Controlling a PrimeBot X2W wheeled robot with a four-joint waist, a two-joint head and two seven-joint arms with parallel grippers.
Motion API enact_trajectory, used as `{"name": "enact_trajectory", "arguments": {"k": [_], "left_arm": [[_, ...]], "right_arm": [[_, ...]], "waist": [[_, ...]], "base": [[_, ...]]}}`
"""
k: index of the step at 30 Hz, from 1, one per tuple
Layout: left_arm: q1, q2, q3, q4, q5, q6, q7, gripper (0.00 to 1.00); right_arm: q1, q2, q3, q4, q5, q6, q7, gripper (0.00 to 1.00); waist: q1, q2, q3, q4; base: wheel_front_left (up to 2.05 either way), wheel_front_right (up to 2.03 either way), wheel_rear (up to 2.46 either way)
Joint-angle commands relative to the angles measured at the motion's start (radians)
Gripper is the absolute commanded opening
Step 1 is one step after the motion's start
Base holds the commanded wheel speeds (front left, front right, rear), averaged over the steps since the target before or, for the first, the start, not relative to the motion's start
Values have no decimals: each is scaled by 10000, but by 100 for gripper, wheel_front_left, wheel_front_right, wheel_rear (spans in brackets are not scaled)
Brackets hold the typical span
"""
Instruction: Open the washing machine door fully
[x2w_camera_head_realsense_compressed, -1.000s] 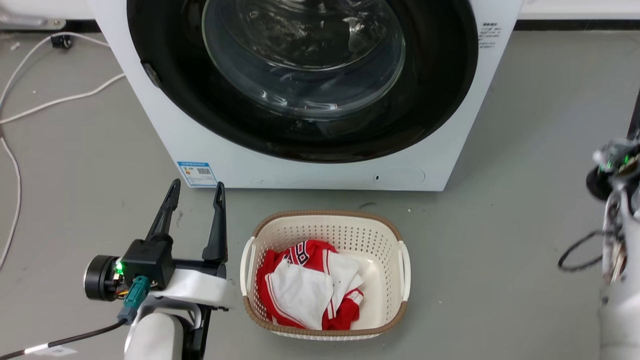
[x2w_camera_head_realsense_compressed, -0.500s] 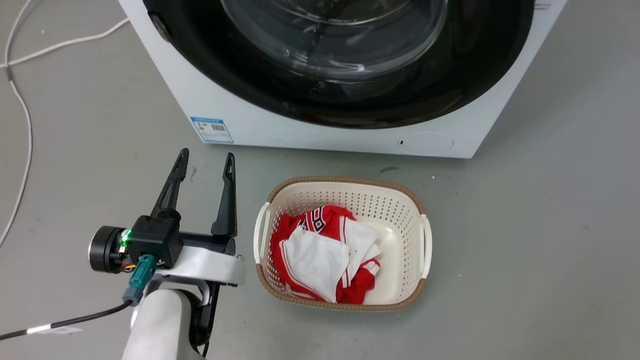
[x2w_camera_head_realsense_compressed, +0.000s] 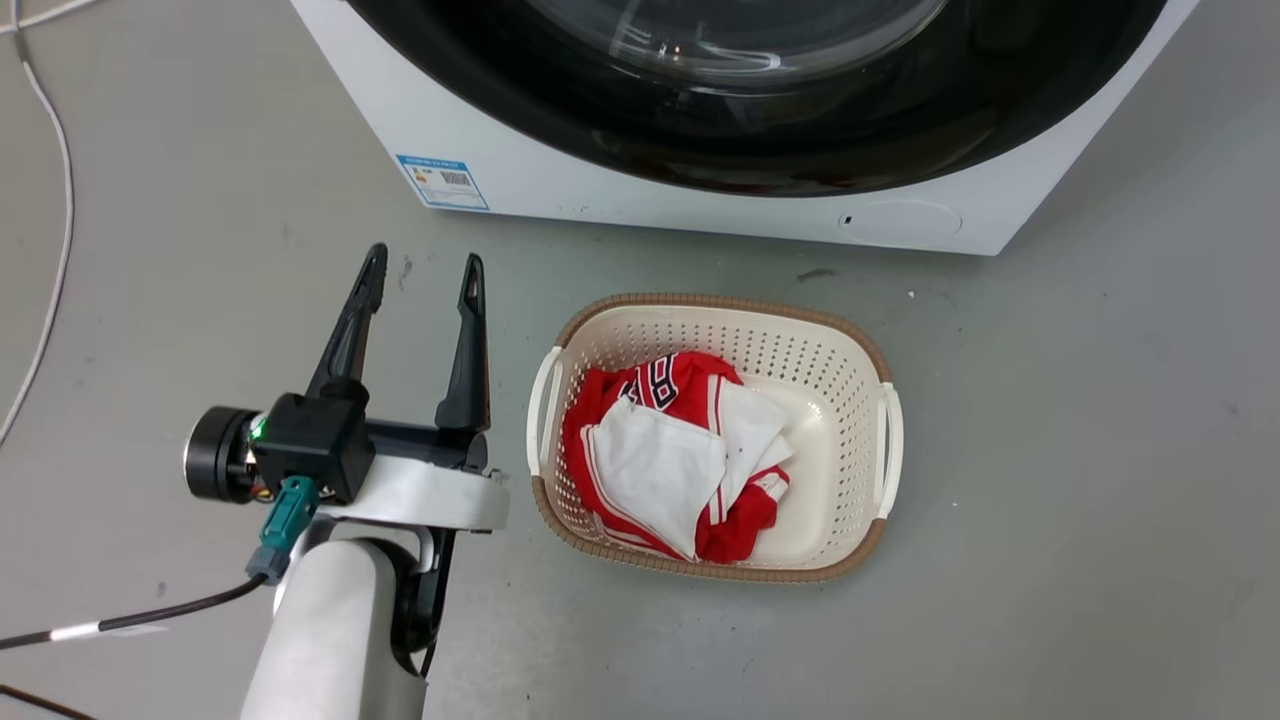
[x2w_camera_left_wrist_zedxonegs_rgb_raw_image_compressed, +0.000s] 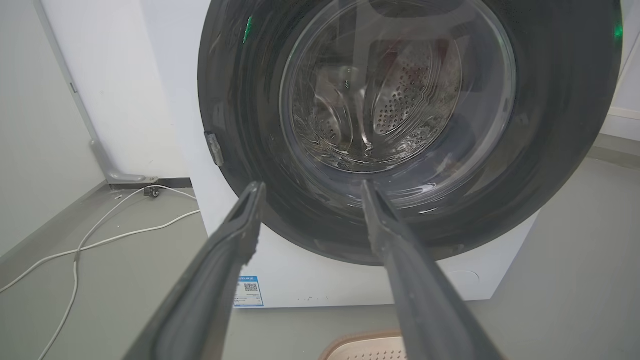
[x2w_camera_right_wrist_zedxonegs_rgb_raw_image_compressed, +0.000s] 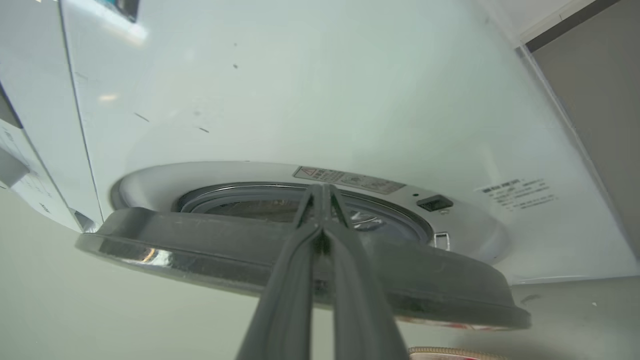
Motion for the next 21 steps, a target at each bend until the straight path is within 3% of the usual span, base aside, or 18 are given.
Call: {"name": "enact_trajectory", "arguments": {"k": [1,10,21], "left_arm": [[-202,-9,-61,-65,-57,53,-26,100],[-512,-10,-310,-189,-218,203,-26,100],[-486,-9,-284,-179,-242,350,-26,100]], "right_arm": [[-219,65,80,165,-159,-1,55,0],[-742,276,393,578,-638,-1,527,0],[-485,262,359,227,-170,-1,2381,0]], "waist": [[-1,0,163,69],[-1,0,630,184],[-1,0,703,150]], "base": [[0,0,0],[0,0,0],[0,0,0]]}}
